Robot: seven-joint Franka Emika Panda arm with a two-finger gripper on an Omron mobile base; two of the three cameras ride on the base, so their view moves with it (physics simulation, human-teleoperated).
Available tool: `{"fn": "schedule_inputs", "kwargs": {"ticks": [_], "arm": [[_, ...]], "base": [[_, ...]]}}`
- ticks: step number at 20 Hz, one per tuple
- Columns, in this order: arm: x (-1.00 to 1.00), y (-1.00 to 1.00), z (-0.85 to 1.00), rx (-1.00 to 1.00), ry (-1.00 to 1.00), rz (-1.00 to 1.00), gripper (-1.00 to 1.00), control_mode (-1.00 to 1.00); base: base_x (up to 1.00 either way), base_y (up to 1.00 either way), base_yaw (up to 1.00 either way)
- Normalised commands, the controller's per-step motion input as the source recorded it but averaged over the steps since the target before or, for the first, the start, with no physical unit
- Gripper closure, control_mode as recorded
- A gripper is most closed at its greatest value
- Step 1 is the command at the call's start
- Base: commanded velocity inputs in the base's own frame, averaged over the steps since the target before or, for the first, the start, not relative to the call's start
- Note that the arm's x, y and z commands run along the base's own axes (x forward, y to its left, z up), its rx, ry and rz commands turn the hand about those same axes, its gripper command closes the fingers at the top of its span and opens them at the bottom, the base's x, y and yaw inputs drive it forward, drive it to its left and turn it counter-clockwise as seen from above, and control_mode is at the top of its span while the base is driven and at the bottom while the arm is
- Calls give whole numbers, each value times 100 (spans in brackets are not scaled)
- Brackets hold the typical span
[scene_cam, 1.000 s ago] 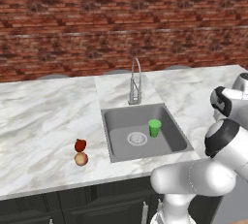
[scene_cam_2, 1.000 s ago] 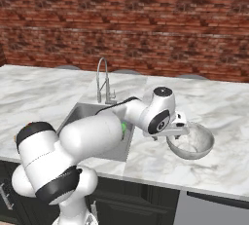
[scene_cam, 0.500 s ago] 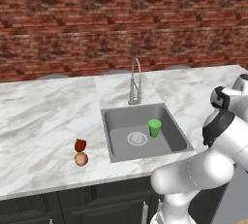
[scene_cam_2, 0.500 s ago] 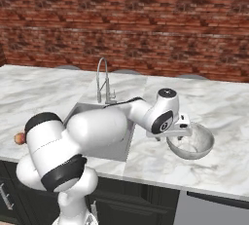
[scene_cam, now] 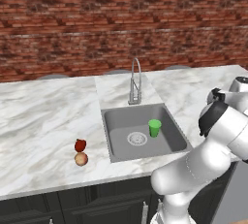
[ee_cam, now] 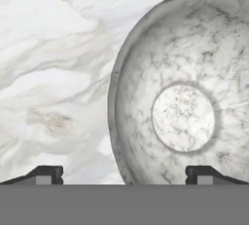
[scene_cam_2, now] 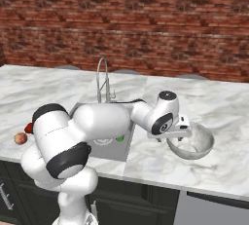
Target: Remove the peach and bell pepper from the sink. Then move the bowl and cup from the counter to the sink for washing.
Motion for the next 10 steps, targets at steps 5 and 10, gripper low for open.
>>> {"fn": "schedule_inputs", "kwargs": {"ticks": [5, 10], "arm": [[10, -7, -14, 0, 0, 1, -100, -100], [12, -4, -14, 0, 0, 1, -100, -100]], "base": [[0, 0, 0], [0, 0, 0]]}}
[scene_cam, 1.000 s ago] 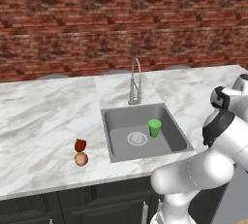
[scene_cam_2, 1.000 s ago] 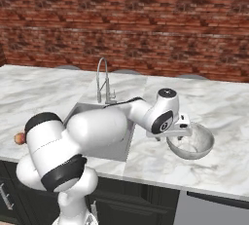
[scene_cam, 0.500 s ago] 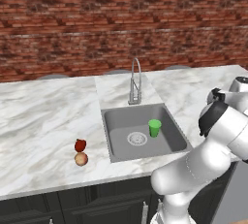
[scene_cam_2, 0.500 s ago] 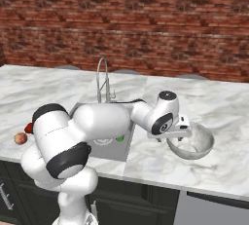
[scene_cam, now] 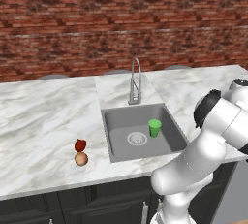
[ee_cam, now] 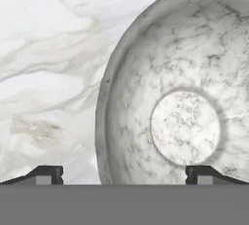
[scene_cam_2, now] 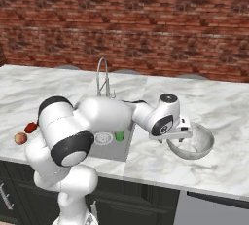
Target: Remove the peach and bell pepper from the sink. Then move the bowl and cup from the counter to the sink for washing.
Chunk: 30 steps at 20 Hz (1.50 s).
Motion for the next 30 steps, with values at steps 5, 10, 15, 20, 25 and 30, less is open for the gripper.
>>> {"fn": "schedule_inputs", "kwargs": {"ticks": [5, 10, 15, 20, 25, 30], "arm": [[8, -5, -12, 0, 0, 1, -100, -100], [7, -3, -13, 0, 1, 1, 100, -100], [5, -5, -15, 0, 5, 3, 100, -100], [3, -1, -14, 0, 8, 8, 100, -100], [-8, 1, 15, 2, 0, 21, 100, -100], [-23, 11, 30, 2, -2, 29, 100, -100]], "base": [[0, 0, 0], [0, 0, 0], [0, 0, 0], [0, 0, 0], [0, 0, 0], [0, 0, 0]]}}
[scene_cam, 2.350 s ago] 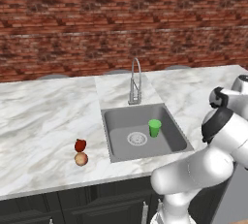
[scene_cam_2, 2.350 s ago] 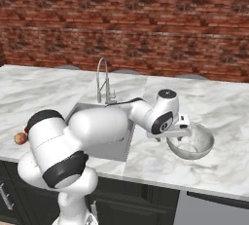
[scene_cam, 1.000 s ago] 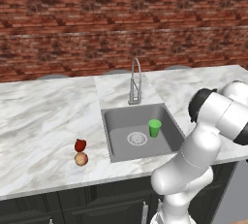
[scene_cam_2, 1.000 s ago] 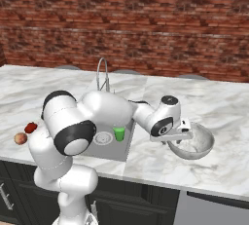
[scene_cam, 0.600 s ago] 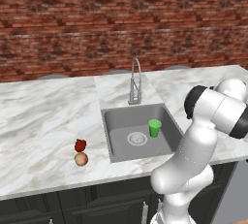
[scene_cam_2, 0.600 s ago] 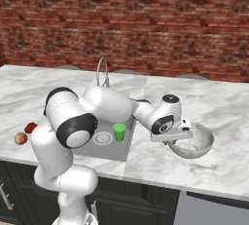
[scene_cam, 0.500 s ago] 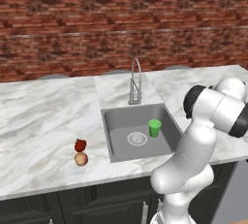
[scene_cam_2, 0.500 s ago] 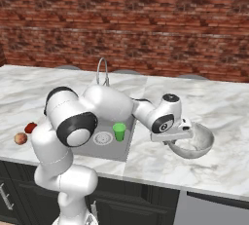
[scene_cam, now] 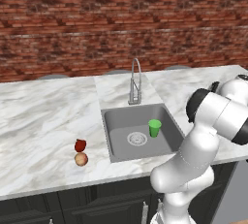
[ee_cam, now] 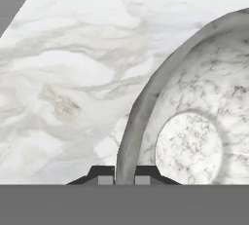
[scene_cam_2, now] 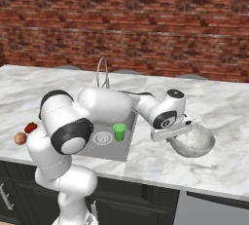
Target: Remove the peach and bell pepper from the sink. Then move the bowl and cup from the counter to the sink for washing.
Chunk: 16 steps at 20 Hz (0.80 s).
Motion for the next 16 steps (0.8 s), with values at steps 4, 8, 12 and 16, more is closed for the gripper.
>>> {"fn": "schedule_inputs", "kwargs": {"ticks": [4, 8, 12, 16], "arm": [[-17, 20, 33, 0, 0, 36, 100, -100], [-22, 21, 32, 0, -6, 37, 100, -100], [-23, 22, 32, 0, -6, 38, 100, -100], [-23, 24, 31, 0, -2, 39, 100, -100]], "base": [[0, 0, 0], [0, 0, 0], [0, 0, 0], [0, 0, 0]]}}
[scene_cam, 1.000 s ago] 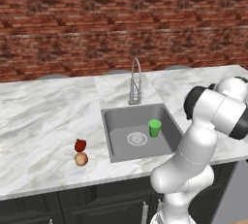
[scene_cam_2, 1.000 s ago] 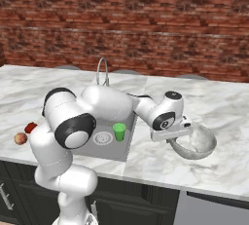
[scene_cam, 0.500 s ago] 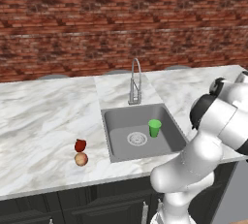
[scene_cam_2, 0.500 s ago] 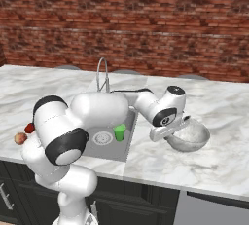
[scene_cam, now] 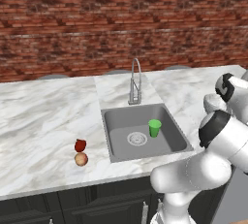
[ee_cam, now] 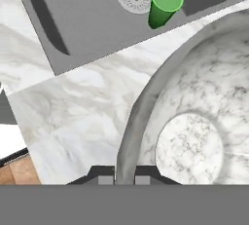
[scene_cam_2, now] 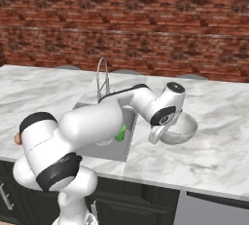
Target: Remove the peach and bell pepper from the sink. Then move the bowl and cup from the counter to the sink for washing.
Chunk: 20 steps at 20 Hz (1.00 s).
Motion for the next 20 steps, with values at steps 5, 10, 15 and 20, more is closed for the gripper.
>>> {"fn": "schedule_inputs", "kwargs": {"ticks": [5, 10, 15, 20], "arm": [[-21, 26, 27, 0, -3, 39, 100, -100], [-17, 28, 21, 0, -5, 41, 100, -100], [-20, 28, 13, 0, -8, 36, 100, -100], [-5, 31, 4, 0, -6, 32, 100, -100]], "base": [[0, 0, 0], [0, 0, 0], [0, 0, 0], [0, 0, 0]]}}
